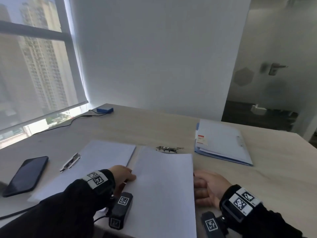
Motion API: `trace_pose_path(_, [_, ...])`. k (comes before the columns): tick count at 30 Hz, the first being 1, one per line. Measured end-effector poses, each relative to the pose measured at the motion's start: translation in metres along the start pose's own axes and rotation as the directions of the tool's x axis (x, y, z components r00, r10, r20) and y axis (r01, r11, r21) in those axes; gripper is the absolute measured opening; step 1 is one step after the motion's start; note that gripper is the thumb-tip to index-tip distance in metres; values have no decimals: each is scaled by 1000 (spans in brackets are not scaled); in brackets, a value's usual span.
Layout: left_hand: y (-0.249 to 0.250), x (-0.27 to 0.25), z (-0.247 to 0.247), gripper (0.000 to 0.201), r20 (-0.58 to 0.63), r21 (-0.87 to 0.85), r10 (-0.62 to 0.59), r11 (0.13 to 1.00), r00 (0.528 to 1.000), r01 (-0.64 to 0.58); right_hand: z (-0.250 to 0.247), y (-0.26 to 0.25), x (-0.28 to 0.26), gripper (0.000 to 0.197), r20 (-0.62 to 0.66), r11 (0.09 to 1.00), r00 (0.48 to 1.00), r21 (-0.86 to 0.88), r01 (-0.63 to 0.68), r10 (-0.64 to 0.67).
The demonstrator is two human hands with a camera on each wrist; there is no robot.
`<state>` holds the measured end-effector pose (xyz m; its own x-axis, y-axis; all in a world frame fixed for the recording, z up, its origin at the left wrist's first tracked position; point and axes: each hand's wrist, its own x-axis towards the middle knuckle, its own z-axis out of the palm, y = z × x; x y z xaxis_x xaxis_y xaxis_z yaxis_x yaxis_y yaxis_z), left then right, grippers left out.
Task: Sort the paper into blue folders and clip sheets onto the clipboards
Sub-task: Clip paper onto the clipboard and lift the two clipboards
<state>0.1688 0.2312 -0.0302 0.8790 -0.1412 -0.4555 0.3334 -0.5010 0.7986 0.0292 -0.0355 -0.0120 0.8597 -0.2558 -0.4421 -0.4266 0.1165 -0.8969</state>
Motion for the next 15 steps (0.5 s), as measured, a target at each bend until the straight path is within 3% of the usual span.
trace_pose_path(6, [11,6,4,45,-30,61,-13,998,999,14,5,-6,5,32,-31,999,1000,36,-1,2])
trace_pose_path(11, [23,18,2,45,-41,172,3,985,999,4,2,-11,18,19,-128,992,992,118,33,-18])
trace_pose_path(15, [27,23,4,33,34,-42,-58,997,998,60,1,-16,22,24,-149,984,989,172,40,-14])
